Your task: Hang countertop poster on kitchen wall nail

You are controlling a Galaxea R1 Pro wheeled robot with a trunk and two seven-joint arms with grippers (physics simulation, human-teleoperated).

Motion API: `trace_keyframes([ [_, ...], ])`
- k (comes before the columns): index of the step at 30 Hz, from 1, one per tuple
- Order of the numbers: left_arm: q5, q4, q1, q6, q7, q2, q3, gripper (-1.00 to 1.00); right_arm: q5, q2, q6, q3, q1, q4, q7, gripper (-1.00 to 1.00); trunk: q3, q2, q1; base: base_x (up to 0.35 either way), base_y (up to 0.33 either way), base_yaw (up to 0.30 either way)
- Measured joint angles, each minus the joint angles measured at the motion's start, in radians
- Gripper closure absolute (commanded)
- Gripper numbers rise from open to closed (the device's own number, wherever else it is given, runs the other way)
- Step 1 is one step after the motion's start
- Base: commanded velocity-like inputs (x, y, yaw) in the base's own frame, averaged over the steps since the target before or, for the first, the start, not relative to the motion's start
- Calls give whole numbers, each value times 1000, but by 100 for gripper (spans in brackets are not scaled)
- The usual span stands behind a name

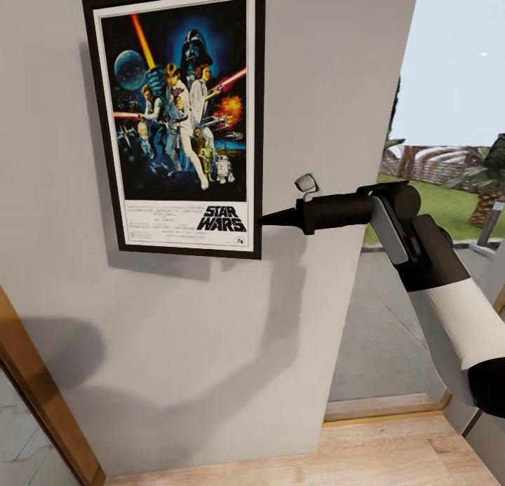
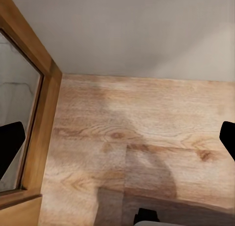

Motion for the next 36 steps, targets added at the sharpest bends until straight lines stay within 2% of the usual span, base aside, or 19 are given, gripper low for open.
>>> trace_keyframes([
  [13,0,0,0,0,0,0,0,-100,0,0,0,0,0,0,0,100,0,0,0,179,0,0],
  [36,1,0,0,0,0,0,0,-100,-2,0,-2,1,1,-1,0,100,0,0,0,11,0,0],
])
